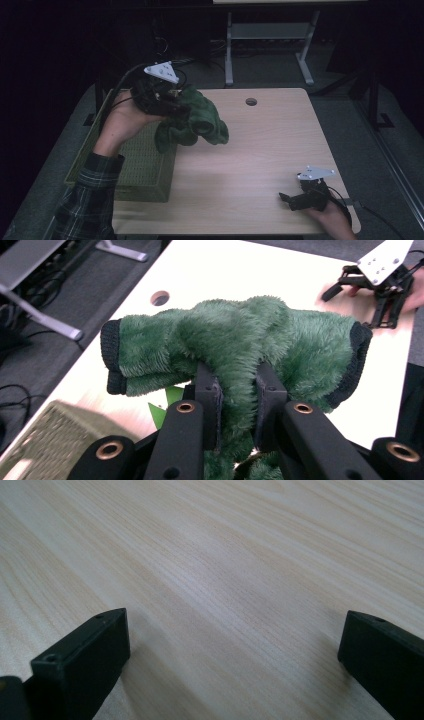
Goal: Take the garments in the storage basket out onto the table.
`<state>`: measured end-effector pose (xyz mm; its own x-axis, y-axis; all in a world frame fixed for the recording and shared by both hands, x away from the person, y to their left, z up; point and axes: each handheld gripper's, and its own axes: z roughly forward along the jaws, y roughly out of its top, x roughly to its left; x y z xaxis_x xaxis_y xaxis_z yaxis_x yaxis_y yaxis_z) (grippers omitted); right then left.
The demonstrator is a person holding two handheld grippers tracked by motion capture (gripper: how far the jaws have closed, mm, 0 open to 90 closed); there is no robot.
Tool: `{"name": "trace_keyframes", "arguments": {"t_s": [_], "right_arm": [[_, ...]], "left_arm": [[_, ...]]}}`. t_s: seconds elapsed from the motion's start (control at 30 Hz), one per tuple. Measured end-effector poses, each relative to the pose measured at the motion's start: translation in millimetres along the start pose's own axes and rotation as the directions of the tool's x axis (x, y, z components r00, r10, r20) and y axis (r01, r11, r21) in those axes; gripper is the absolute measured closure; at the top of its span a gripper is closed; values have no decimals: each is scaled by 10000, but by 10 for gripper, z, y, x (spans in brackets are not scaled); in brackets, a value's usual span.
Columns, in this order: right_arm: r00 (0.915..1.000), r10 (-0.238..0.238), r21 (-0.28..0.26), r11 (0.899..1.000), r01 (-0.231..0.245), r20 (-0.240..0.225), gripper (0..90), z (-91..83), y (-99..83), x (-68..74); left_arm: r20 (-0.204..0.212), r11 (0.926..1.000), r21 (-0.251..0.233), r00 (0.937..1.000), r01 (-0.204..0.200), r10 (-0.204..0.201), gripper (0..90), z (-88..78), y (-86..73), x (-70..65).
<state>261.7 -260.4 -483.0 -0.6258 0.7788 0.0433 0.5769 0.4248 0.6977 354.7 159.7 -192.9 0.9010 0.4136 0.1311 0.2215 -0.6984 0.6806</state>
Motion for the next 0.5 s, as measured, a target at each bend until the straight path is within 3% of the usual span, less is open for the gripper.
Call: {"name": "trace_keyframes", "arguments": {"t_s": [0.3, 0.5], "right_arm": [[10000, -4, -7, 10000, 4, 3, 0, 1, -1, 0], [10000, 16, -9, 10000, -16, -7, 0, 0, 0, 1]], "left_arm": [[803, 9996, 194, 9966, -198, 182, 771, 423, 116, -174], [1305, 9989, 357, 9911, -299, 250, 771, 691, 171, -300]]}}
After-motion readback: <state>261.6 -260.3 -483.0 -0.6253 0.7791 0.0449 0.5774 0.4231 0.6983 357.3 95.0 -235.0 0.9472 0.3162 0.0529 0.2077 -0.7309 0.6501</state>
